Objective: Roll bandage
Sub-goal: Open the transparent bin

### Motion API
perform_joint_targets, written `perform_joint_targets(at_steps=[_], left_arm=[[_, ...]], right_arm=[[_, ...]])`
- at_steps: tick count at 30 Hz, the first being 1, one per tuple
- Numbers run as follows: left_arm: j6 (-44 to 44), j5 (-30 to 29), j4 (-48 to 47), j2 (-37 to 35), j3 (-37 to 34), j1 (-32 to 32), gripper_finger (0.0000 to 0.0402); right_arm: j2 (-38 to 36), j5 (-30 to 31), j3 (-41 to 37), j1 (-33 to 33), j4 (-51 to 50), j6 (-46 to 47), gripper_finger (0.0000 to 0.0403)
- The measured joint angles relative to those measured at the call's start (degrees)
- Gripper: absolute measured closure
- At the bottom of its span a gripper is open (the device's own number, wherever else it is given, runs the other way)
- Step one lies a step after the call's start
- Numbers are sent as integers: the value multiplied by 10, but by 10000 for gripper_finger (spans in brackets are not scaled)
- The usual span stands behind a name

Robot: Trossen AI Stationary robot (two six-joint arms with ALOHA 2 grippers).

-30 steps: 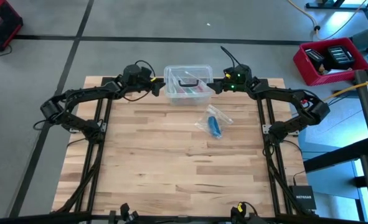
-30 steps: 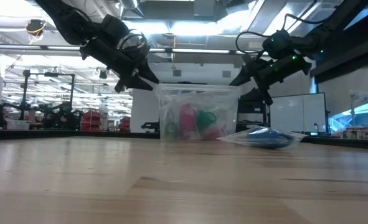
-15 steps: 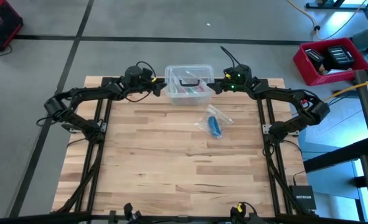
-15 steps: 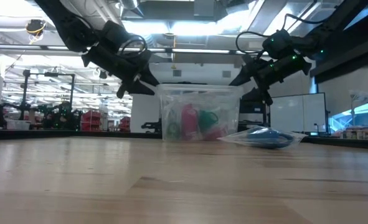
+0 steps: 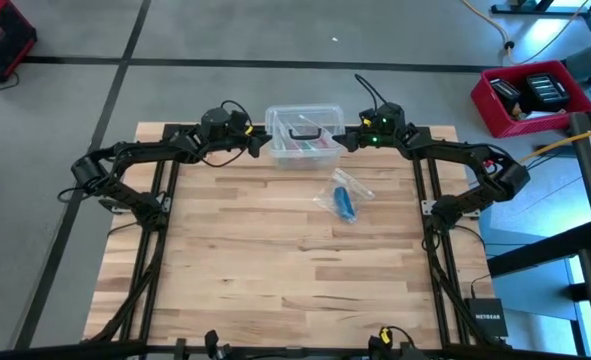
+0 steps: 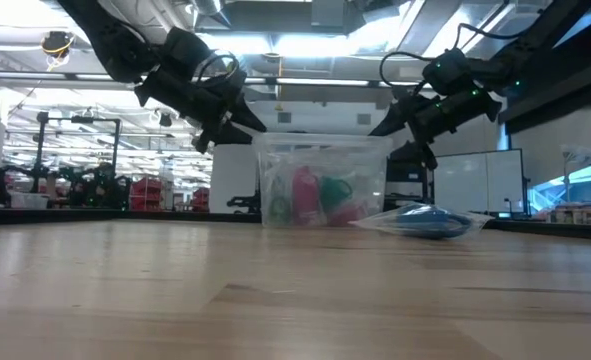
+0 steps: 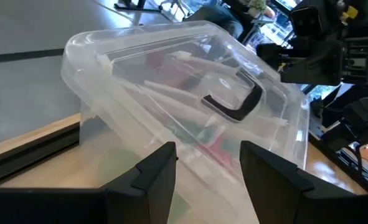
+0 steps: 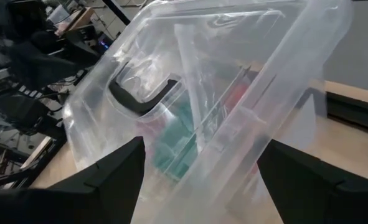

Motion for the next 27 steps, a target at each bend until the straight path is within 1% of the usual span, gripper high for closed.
perform_joint_targets(at_steps=[11, 17, 22, 27], left_arm=[[7, 3, 6, 0, 0, 0, 233], [17, 3, 3, 0, 0, 0, 233], [24, 3, 3, 0, 0, 0, 233], [24, 2, 2, 0, 1, 0, 233]], right_arm=[[-61, -8, 0, 1, -4, 13, 103], [-62, -7, 0, 1, -19, 13, 103], [-62, 0, 0, 0, -77, 24, 103], [-62, 14, 0, 0, -107, 48, 103]])
